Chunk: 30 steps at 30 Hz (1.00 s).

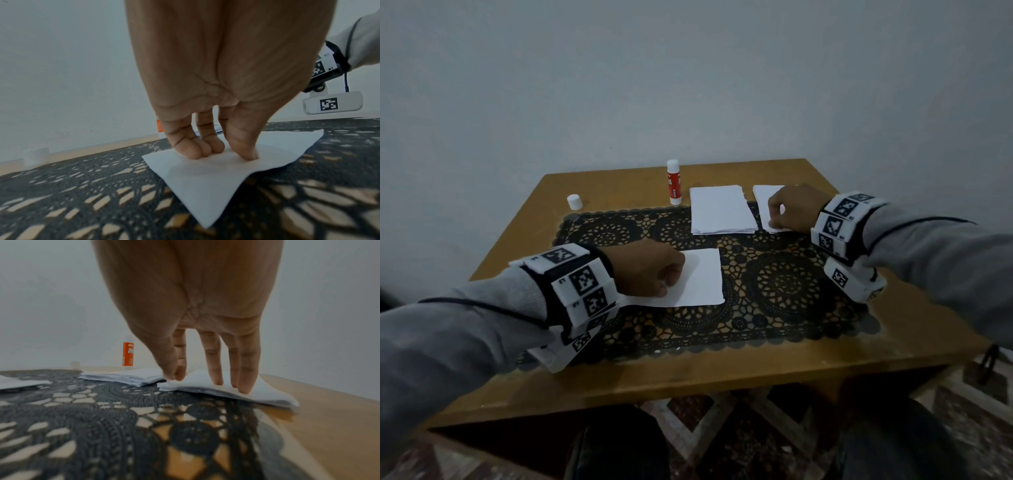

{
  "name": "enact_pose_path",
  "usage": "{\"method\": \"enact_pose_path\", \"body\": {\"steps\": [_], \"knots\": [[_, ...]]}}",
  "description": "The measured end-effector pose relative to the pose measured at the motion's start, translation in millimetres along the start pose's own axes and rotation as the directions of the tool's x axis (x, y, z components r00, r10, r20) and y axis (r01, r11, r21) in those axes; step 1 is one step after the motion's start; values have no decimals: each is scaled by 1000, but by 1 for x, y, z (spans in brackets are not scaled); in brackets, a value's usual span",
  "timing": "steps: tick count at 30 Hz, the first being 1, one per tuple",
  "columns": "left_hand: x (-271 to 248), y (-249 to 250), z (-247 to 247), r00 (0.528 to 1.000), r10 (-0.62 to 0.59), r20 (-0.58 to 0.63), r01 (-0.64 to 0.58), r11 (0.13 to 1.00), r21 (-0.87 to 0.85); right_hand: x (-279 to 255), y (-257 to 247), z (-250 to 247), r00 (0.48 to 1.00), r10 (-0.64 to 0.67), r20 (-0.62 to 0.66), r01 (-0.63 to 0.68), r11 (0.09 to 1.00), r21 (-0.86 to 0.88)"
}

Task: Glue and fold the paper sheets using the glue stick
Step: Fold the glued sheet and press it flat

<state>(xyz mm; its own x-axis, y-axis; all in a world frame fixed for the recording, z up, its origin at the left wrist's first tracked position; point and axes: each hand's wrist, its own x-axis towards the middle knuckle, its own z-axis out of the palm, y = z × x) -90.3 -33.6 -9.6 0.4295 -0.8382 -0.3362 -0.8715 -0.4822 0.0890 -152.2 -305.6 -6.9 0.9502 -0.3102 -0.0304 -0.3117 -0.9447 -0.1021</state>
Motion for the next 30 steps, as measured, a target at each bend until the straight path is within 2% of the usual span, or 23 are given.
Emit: {"method": "enact_pose_path", "body": {"steps": [5,8,15,23,26,30], "knots": [[1,-1,0,1000,8,6,-8,1000,-10,2,-3,-1,999,44,16,-44,999,19],[0,-1,1,1000,11,2,-11,1000,-13,1,-4,1,999,25,29,-25,1000,12],[-1,-2,1,1000,21,-12,-21,1000,-17,9,1,1,996,94,-4,-94,995,-11],[0,-4,1,1000,29,-8,-29,999,-21,11,26,1,996,92,-5,-86,955,283],[1,-4,1,1000,22,-1,-22,999,-23,11,29,-1,998,66,0,-63,951,303],[2,-4,0,1000,22,2,-22,999,-26,10,31,1,995,94,-17,-83,939,333]]}}
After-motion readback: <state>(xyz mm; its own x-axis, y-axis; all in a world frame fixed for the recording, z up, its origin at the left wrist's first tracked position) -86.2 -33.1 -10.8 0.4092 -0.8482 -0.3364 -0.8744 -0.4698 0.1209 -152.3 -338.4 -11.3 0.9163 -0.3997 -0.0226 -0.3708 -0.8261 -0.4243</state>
